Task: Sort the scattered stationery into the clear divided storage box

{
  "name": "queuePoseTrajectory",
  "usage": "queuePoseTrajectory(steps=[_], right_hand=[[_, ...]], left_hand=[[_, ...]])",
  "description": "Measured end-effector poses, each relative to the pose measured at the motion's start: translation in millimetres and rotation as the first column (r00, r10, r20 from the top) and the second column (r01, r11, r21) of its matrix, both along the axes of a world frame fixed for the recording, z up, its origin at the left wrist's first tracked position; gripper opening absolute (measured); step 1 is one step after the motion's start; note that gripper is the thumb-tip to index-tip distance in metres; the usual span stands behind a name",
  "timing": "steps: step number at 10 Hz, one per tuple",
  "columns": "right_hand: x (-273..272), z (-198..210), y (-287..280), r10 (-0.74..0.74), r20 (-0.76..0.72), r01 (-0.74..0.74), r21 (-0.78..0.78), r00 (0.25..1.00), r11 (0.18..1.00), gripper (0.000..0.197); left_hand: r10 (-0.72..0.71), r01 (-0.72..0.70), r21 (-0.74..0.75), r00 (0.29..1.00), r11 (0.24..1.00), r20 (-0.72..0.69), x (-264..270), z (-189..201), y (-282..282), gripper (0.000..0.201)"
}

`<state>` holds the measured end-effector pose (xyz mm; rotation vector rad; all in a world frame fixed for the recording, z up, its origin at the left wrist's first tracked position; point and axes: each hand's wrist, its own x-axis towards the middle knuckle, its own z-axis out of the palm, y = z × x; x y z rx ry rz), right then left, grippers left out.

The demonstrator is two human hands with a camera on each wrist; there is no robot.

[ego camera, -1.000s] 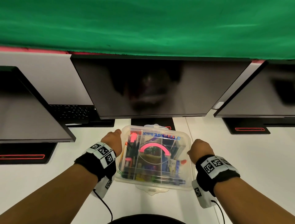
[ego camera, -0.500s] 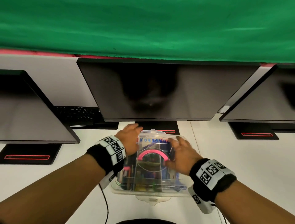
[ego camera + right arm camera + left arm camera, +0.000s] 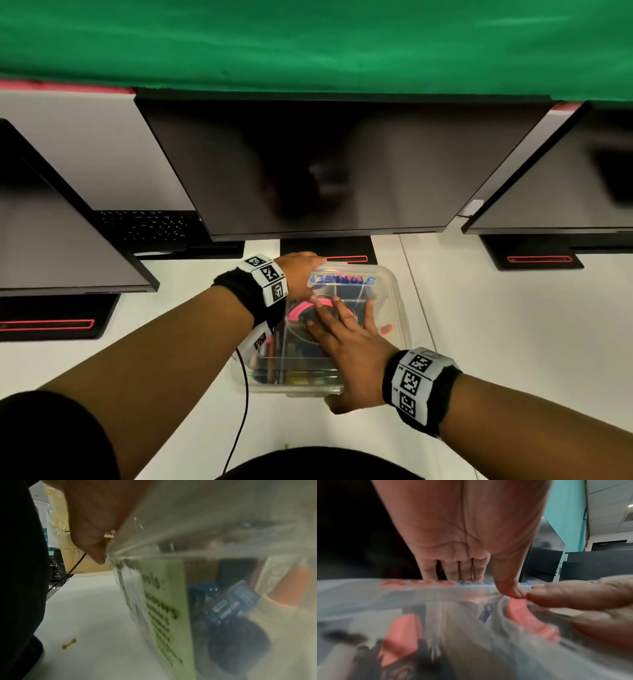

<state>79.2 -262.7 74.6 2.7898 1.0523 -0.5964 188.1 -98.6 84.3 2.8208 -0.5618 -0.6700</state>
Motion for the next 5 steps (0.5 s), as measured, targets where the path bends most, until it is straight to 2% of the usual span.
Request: queuePoseTrajectory(steps=[2, 4, 5], right_hand=[[-2.9, 1.7, -1.7, 0.056, -0.002, -0.056, 0.018, 0.998, 0.998, 0.111], [-3.5, 0.2, -4.4, 0.03, -0.012, -0.029, 0.09, 0.999, 0.995, 0.11], [-0.2, 0.4, -7.6, 0.009, -0.112, 0.01, 0.171, 0.994, 0.985, 0.102]], left_hand=[[0.03, -0.03, 0.001, 0.998, 1.0, -0.055, 9.7, 4.1, -6.7, 0.076], [0.002, -0.002, 0.003, 1.0, 1.0, -0.027, 2.9, -3.0, -2.4, 0.084], [0.063, -0.063, 0.001, 0.998, 0.998, 0.003, -20.0, -5.4, 15.7, 0.082]])
